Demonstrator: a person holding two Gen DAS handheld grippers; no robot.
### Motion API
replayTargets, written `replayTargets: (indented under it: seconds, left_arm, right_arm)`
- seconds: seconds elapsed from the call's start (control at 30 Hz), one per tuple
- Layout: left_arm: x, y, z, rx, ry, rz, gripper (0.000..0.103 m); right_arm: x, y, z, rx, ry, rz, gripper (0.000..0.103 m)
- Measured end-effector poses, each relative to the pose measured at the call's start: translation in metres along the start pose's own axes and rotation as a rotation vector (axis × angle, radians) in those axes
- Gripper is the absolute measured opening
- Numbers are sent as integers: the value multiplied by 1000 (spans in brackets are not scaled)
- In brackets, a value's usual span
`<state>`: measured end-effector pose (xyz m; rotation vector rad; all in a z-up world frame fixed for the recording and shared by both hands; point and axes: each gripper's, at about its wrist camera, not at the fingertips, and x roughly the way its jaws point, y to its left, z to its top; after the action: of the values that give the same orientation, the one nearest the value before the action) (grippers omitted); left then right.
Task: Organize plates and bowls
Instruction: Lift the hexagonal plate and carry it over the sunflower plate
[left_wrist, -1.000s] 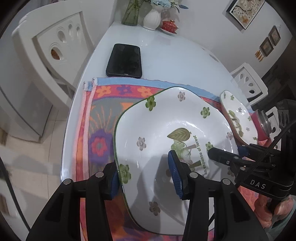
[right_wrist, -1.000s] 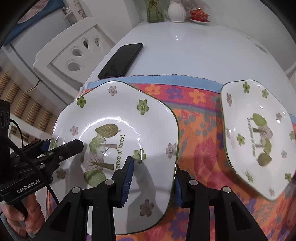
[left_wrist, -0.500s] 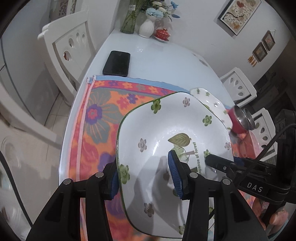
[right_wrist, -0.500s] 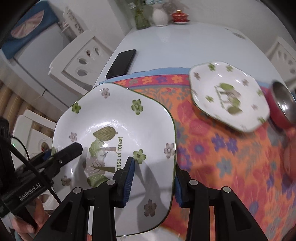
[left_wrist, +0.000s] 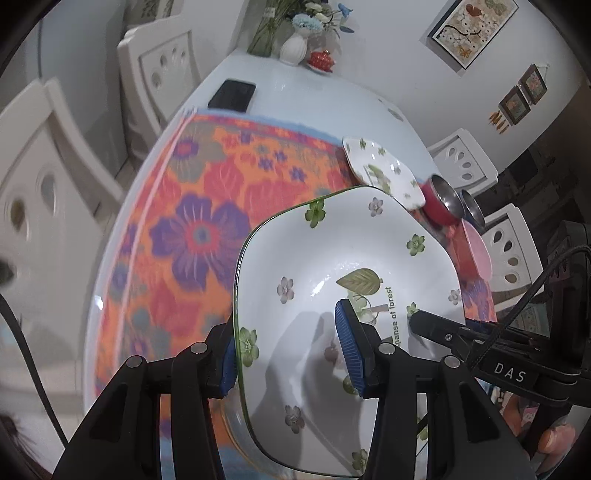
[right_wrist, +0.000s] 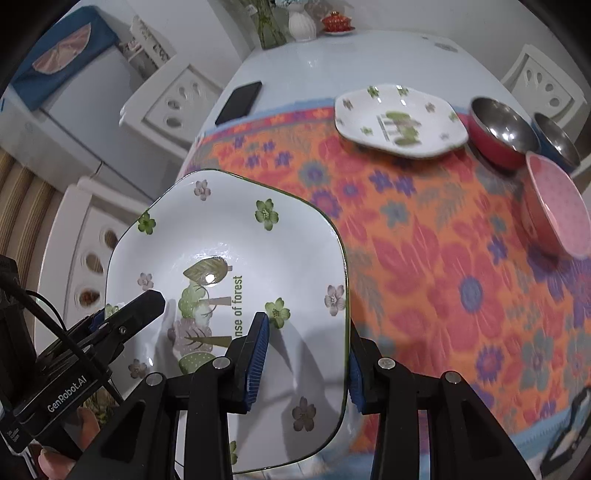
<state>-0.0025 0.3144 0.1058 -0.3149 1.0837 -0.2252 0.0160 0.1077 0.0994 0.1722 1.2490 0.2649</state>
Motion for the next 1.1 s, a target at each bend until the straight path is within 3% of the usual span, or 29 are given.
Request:
replayTargets:
  seconds: [0.23, 0.47, 1.1]
  left_arm:
    - [-1, -2, -49, -53, 43, -5, 43]
    - [7, -3, -72, -53, 71, 14, 43]
    - [34, 0, -82, -40, 131, 51, 43]
  right_arm:
    - [5, -14, -44, 7, 73, 8, 38]
    - [13, -21, -65, -10, 92, -9, 37]
    - [36, -24, -67, -25, 134, -70, 37]
